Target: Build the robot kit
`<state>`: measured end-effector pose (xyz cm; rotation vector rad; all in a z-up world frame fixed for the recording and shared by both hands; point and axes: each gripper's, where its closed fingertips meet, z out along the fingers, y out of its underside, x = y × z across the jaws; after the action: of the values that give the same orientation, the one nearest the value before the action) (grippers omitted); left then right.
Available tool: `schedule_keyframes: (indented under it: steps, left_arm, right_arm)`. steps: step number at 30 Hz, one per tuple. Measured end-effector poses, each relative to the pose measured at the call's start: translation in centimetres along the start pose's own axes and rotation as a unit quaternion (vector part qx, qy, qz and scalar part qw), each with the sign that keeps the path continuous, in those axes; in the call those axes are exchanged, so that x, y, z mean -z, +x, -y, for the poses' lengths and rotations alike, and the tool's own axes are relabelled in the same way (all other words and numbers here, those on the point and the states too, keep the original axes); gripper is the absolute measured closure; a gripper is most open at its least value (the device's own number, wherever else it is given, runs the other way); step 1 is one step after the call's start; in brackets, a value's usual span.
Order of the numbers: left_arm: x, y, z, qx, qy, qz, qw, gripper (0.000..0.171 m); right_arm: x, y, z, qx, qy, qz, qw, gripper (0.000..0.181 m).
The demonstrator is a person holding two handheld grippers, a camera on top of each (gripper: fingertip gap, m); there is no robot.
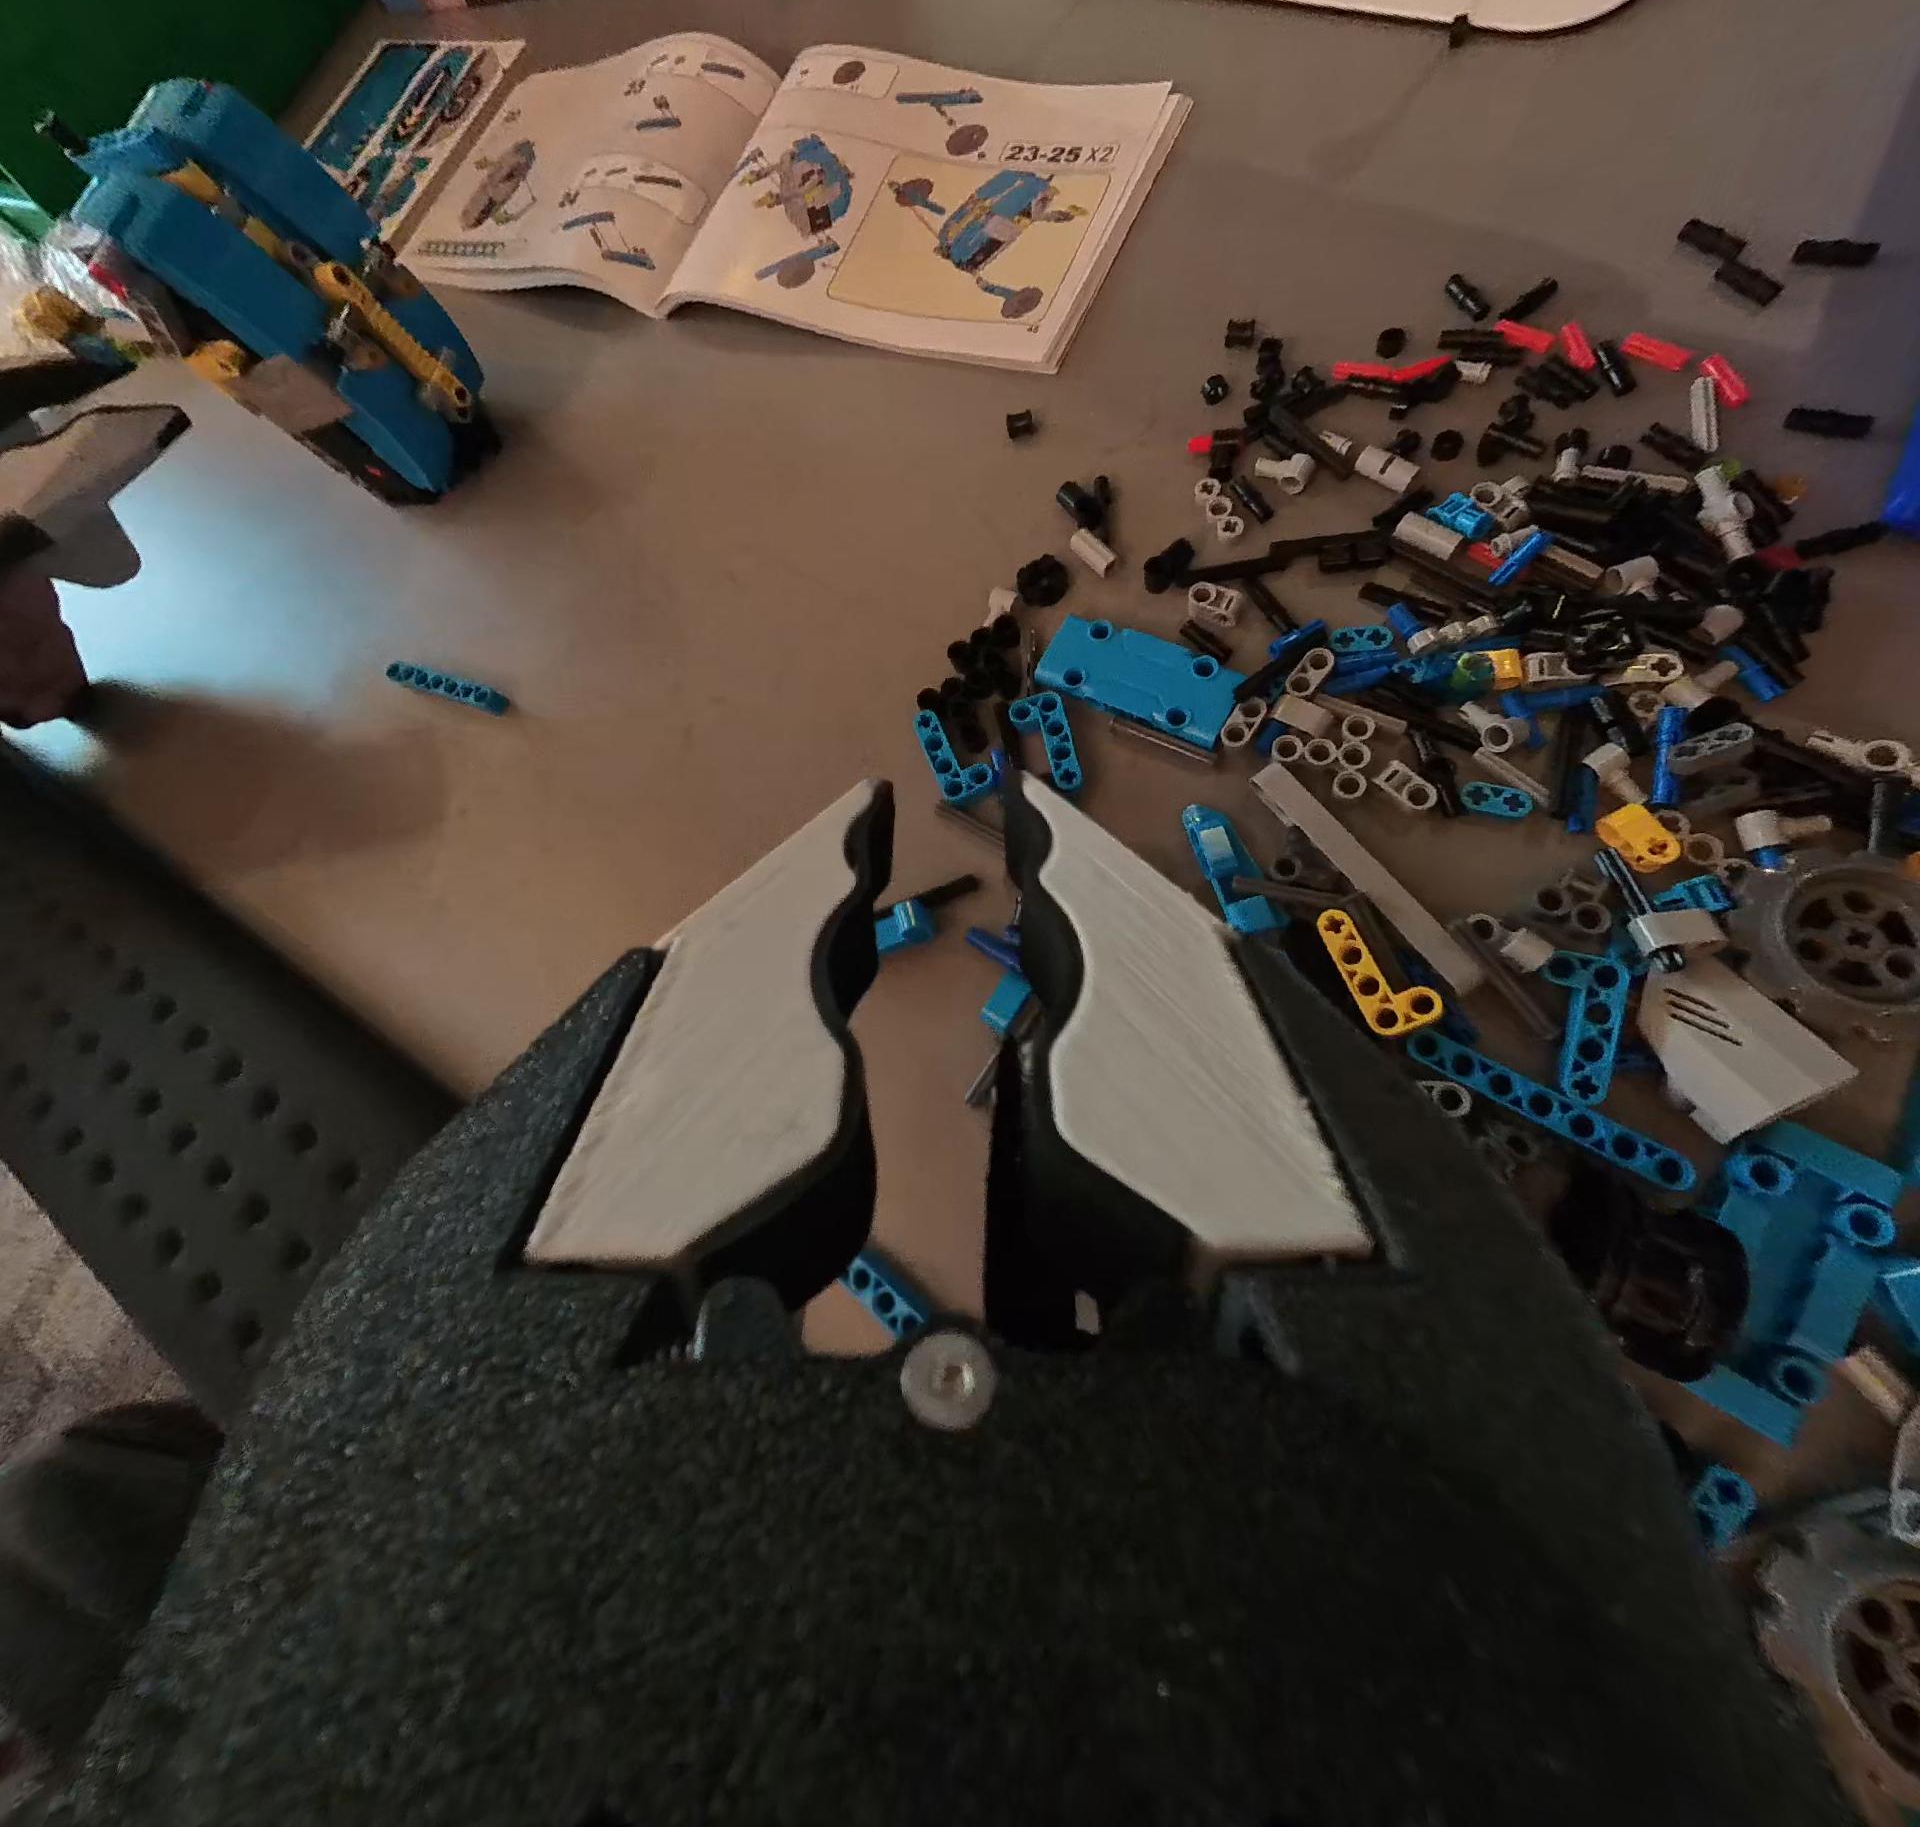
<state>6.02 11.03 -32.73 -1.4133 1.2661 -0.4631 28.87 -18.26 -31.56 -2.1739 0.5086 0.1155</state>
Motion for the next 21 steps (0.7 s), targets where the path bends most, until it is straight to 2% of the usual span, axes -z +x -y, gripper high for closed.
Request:
schedule_keyframes:
  steps: [9,13,16,21]
  left_arm:
    - [0.1,-1.3,-0.5,-0.002,-0.015,0.048,0.999,0.146]
    - [1.1,-2.4,0.4,0.000,0.009,0.087,0.996,0.145]
    - [2.9,-3.5,1.9,0.029,0.051,0.113,0.992,0.143]
    - [5.5,-3.9,2.3,0.110,0.046,0.118,0.986,0.134]
  right_arm:
    - [1.8,0.2,0.6,0.011,-0.003,0.048,0.999,0.158]
    - [2.5,0.4,0.2,0.027,-0.013,0.037,0.999,0.158]
    - [3.0,-0.3,-0.1,0.035,-0.009,0.029,0.999,0.156]
    - [2.4,-2.3,0.0,0.064,0.012,0.033,0.997,0.157]
